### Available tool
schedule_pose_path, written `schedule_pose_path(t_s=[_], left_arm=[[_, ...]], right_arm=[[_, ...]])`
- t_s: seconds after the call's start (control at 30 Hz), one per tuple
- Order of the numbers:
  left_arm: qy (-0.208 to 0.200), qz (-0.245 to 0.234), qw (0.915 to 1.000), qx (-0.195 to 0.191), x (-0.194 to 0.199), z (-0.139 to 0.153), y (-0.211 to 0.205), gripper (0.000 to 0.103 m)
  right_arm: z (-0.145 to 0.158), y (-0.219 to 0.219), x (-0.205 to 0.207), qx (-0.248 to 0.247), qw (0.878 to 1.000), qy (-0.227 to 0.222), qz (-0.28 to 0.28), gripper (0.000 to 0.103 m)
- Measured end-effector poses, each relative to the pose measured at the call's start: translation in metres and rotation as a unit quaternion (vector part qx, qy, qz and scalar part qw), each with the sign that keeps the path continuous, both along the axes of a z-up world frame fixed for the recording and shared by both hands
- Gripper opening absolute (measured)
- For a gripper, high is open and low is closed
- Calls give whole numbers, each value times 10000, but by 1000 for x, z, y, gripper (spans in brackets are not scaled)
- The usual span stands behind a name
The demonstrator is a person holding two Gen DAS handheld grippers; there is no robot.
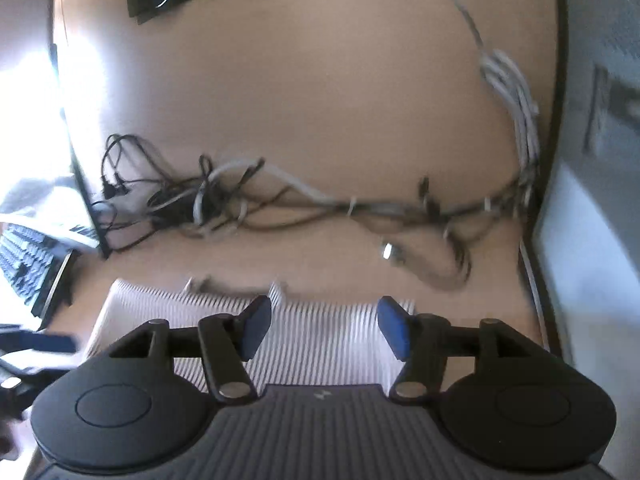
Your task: Fold clothes
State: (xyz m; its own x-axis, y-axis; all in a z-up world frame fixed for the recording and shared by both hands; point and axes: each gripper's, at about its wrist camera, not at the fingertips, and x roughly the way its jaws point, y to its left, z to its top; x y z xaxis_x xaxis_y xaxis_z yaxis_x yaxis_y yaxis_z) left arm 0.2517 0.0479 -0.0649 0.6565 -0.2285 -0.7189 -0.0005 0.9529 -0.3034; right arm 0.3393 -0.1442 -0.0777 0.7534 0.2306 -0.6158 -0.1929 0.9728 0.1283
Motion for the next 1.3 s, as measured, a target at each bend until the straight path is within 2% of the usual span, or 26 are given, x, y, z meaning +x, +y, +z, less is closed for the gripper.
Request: schedule_pose_path(t_s=[0.1,0.27,0.37,0.43,0.47,0.5,0.53,0.67,0.77,0.83,0.93,1.03,1.1,1.17,1.3], left_arm=[[60,305,9994,160,-10,6,7,103],[189,689,9963,479,-26,16,21,103],[140,821,9950,555,-36,24,30,103],[104,872,9942,617,-42,30,33,103],[90,873,9942,616,-44,31,35,103],[76,872,9943,612,-46,33,36,103],[61,871,9943,607,-49,34,38,103],[-10,837,9955,445,-56,38,49,103],[-131,735,9972,71,-62,40,60,103],[-185,654,9975,-181,-62,40,67,103],[-308,539,9971,-445,-56,43,72,103],[-422,302,9972,-536,-42,46,65,103],[-442,102,9977,-506,-31,44,54,103],[-396,-110,9984,-387,-18,39,40,103],[-186,-475,9986,-131,-9,25,24,102]], right_arm=[[-5,4,25,-16,10000,10,9,55],[-26,26,55,-125,9991,126,398,53],[-44,40,70,-44,9966,459,679,51],[-51,46,73,-76,9961,579,664,38],[-52,47,72,-92,9965,571,602,20],[-52,49,72,-108,9969,563,540,8],[-46,46,67,90,9974,534,484,6],[-4,34,30,611,9967,185,499,5],[27,24,-16,786,9945,-38,689,5],[27,23,-43,834,9932,136,805,5],[3,26,-82,776,9917,598,827,5],[-22,28,-110,805,9894,986,694,5],[-34,27,-119,899,9886,1088,518,5],[-34,28,-125,920,9898,990,454,5],[-13,26,-139,718,9941,635,506,6]])
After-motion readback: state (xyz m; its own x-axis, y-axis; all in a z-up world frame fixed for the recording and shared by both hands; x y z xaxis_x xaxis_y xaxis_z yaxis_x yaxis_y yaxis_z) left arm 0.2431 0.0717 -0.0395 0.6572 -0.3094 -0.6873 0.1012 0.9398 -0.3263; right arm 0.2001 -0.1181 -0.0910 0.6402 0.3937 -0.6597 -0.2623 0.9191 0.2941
